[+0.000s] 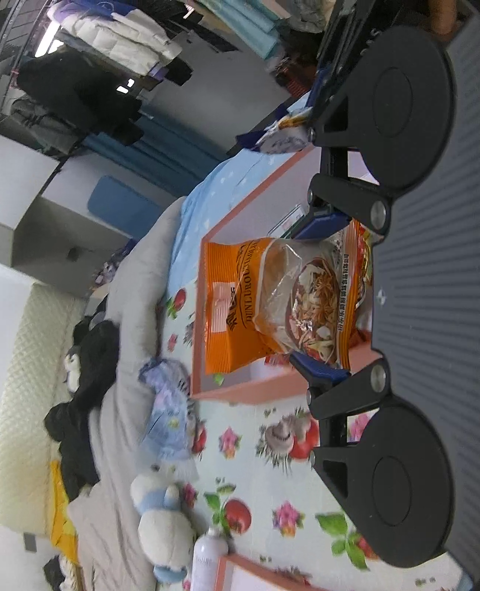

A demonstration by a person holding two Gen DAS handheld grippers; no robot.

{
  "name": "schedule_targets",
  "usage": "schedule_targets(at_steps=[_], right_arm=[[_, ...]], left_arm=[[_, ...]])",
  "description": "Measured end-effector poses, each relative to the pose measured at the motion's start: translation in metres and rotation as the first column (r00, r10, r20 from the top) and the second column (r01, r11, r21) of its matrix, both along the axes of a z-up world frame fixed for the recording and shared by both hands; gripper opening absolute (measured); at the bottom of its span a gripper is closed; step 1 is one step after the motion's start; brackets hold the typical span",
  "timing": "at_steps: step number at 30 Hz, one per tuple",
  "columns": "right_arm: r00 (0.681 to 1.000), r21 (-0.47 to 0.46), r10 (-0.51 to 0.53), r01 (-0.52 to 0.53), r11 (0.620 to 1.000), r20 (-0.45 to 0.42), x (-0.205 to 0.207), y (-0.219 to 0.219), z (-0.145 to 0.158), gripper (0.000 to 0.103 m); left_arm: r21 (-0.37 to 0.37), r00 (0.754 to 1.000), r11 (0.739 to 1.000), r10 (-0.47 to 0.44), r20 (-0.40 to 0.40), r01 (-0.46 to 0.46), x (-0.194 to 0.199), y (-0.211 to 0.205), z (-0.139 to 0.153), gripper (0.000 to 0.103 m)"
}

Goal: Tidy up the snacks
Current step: 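Carry the orange bag over the box with left gripper while right carries the blue bag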

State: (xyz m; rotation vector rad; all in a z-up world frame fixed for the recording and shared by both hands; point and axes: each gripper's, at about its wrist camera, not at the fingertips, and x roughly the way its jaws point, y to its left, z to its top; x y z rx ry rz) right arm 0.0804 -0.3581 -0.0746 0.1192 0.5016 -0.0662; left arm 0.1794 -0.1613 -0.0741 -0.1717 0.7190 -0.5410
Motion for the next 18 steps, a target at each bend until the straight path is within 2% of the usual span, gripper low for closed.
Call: schedule_targets(at_steps=[7,12,18], right_arm=[[0.999,0.006,0.017,-0.017,1.0,-0.049,0.034,-0.015,-0.015,0.026],[0.998,0.003,0.025,-0.024,1.0,-0.063,0.064,-0.024,-0.023,0.026],[0.99,0.023,0.018,-0.015,1.0,-0.139,0.095,-0.037,-0.044,0.026]], left_arm=[[0.016,0.998,0.998,-0.054,-0.035,0.054,0.039,-0.031,-0.016,0.069],[0.017,0.996,0.998,-0.06,-0.059,0.061,0.072,-0.043,-0.025,0.07],[0.051,0.994,0.996,-0.072,-0.087,0.076,0.101,-0.063,-0.046,0.07]])
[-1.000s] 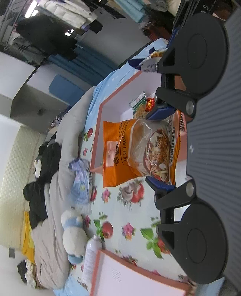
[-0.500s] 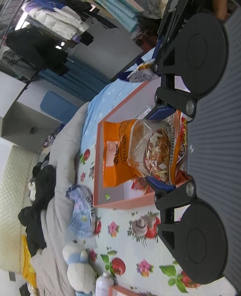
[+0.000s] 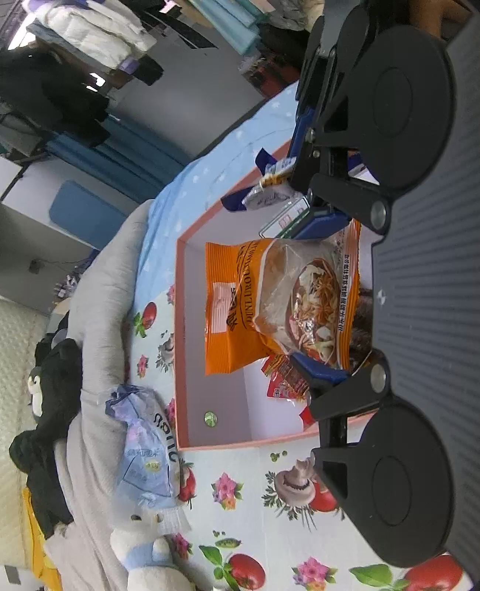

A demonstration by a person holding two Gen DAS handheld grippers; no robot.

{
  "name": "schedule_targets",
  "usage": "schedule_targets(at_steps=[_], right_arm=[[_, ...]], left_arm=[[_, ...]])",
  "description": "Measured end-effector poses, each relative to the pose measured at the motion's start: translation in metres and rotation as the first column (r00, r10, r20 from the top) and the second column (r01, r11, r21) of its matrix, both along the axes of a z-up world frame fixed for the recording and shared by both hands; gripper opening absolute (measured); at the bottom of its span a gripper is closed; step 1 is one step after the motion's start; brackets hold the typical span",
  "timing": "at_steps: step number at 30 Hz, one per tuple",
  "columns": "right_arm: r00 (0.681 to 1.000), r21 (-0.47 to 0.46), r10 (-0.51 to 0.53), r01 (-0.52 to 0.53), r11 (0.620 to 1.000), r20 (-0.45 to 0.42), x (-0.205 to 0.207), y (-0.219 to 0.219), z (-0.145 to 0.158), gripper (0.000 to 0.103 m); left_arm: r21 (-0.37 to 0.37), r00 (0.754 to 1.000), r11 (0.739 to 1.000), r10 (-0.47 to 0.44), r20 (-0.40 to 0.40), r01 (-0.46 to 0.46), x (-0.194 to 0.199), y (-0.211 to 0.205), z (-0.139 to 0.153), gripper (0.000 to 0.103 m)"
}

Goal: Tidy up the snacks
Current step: 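Carry the orange bag over the box with left gripper while right carries the blue bag, then release the orange bag into the box with left gripper while right releases the blue bag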

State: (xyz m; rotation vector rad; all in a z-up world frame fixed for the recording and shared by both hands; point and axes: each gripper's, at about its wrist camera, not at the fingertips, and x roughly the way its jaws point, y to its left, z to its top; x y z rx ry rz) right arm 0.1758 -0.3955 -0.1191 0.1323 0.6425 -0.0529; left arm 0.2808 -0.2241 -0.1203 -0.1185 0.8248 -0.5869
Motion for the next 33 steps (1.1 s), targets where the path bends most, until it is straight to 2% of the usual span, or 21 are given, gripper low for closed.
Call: schedule_targets(at_steps=[2,8,10,11,13,15,24,33], right_arm=[[1.0,0.011,-0.003,0.003,1.0,-0.028,0.008,-0.004,-0.008,0.026],[0.998,0.05,-0.036,0.038,0.998,-0.058,0.017,-0.013,-0.02,0.03],[0.996,0.051,-0.048,0.052,0.997,-0.076,0.019,-0.013,-0.024,0.032],[0.995,0.04,-0.055,0.059,0.997,-0.082,0.02,-0.012,-0.025,0.036],[0.995,0.038,-0.06,0.063,0.997,-0.076,0.017,-0.01,-0.025,0.055],[0.996,0.043,-0.059,0.063,0.997,-0.071,0.015,-0.008,-0.023,0.061],[0.997,0.044,-0.074,0.074,0.996,-0.008,-0.006,-0.002,0.004,0.061],[0.995,0.036,-0.045,0.042,0.998,0.095,-0.046,0.023,0.045,0.061]], left_arm=[[0.036,1.0,0.999,0.009,0.004,-0.009,0.004,-0.005,-0.006,0.07],[0.024,1.0,1.0,-0.002,-0.012,0.002,0.015,-0.011,-0.018,0.071],[0.011,1.0,1.0,-0.008,-0.003,0.008,0.014,-0.011,-0.019,0.084],[0.013,1.0,1.0,0.002,0.001,-0.002,0.014,-0.011,-0.018,0.085],[0.016,1.0,1.0,0.008,0.011,-0.008,0.012,-0.011,-0.015,0.087],[0.013,1.0,1.0,0.016,0.008,-0.016,0.01,-0.01,-0.013,0.088],[-0.008,0.997,0.998,0.063,0.041,-0.063,-0.01,0.014,0.018,0.088],[-0.048,0.989,0.995,0.092,0.116,-0.087,-0.062,0.045,0.065,0.088]])
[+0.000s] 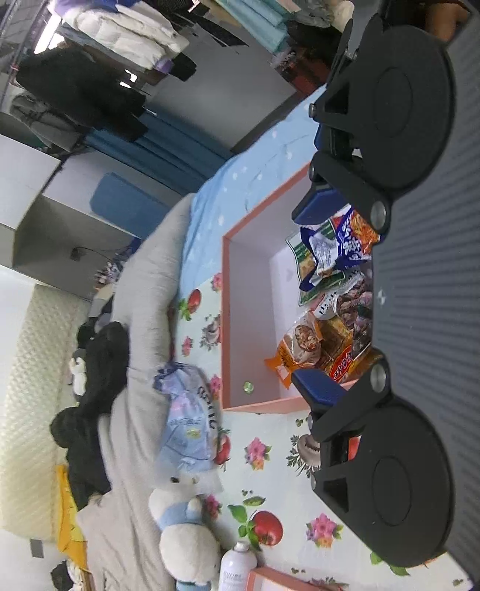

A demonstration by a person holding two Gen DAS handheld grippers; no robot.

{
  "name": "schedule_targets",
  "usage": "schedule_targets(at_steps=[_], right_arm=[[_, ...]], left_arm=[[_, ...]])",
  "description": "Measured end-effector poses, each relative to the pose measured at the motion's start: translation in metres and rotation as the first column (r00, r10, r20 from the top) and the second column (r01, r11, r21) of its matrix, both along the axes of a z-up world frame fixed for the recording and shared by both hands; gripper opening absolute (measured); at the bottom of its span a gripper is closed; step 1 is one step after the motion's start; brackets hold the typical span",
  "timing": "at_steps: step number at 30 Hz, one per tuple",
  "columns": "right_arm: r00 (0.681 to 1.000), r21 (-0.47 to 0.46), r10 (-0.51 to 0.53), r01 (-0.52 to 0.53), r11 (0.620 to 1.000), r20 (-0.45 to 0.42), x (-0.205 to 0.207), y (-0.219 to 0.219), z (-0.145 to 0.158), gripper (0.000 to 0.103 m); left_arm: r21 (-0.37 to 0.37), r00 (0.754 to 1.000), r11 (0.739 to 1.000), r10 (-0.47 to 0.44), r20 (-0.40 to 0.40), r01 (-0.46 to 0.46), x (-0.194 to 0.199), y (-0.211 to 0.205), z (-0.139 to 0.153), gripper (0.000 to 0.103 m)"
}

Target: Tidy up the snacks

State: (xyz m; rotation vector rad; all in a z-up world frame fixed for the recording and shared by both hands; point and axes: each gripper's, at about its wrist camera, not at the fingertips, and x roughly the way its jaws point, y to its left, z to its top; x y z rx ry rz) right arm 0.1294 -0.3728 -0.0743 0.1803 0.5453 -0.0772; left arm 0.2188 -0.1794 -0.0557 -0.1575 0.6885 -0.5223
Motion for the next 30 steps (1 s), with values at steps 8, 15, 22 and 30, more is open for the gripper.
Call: schedule_targets(at_steps=[8,15,22,30], right_arm=[[0.996,-0.013,0.011,-0.01,1.0,0.088,-0.039,0.022,0.028,0.061],[0.995,0.016,-0.004,0.003,1.0,0.098,-0.073,0.037,0.036,0.061],[0.993,0.01,-0.031,0.03,1.0,0.114,-0.1,0.051,0.04,0.061],[0.995,0.009,-0.061,0.06,0.998,0.08,-0.132,0.069,0.029,0.061]], left_arm=[[-0.002,0.996,1.0,0.031,0.082,-0.031,-0.056,0.033,0.032,0.088],[0.006,0.993,0.999,0.032,0.115,-0.033,-0.093,0.057,0.046,0.088],[0.03,0.992,0.999,0.039,0.122,-0.043,-0.126,0.074,0.049,0.088],[0.054,0.995,0.998,0.01,0.099,-0.015,-0.162,0.078,0.039,0.088]])
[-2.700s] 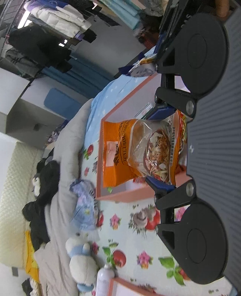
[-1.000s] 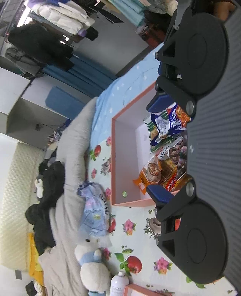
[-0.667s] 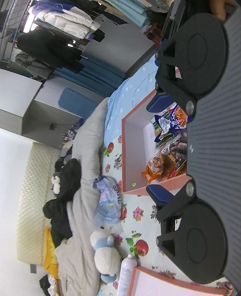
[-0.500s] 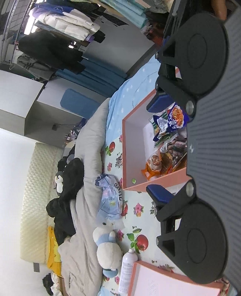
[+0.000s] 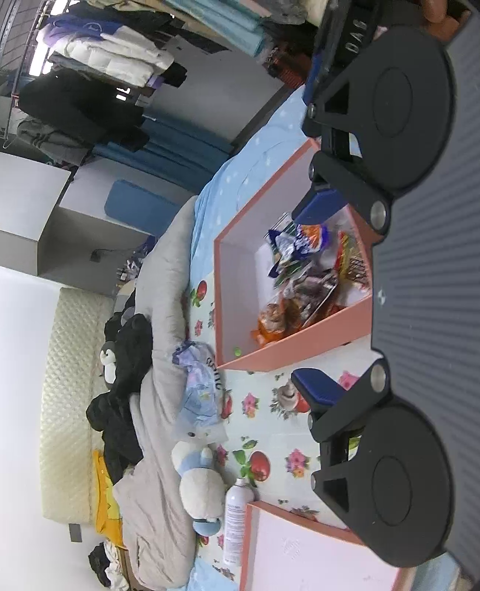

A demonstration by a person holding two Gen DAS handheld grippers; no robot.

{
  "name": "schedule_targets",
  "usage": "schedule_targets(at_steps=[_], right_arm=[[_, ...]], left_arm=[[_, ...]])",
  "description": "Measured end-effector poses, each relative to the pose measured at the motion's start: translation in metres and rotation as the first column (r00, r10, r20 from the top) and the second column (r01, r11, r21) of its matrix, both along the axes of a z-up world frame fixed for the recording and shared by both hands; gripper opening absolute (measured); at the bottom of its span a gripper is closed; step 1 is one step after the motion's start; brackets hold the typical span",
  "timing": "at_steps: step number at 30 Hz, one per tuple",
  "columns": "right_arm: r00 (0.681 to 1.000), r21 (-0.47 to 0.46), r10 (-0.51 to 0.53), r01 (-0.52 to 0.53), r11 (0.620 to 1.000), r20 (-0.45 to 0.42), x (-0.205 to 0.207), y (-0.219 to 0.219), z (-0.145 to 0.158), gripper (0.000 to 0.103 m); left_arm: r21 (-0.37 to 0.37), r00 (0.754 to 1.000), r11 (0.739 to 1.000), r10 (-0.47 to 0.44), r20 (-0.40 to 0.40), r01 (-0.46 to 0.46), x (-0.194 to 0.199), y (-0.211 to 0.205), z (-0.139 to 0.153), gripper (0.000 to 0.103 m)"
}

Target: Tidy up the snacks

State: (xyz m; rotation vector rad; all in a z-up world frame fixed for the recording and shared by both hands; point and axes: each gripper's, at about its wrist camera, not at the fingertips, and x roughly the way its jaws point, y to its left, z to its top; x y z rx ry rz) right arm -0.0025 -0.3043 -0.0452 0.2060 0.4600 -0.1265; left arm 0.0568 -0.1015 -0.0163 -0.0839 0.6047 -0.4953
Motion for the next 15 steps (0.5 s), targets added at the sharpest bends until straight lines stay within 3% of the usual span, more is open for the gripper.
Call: schedule_targets(at_steps=[9,15], right_arm=[[1.0,-0.022,-0.021,0.021,1.0,-0.009,-0.024,0.01,-0.003,0.061],[1.0,-0.018,-0.024,0.023,1.0,-0.021,-0.022,0.011,-0.009,0.061]], left_arm=[[0.009,1.0,1.0,0.004,0.011,-0.004,-0.036,0.011,0.005,0.088],[0.012,1.0,1.0,0.004,0.009,-0.004,-0.037,0.013,0.006,0.088]])
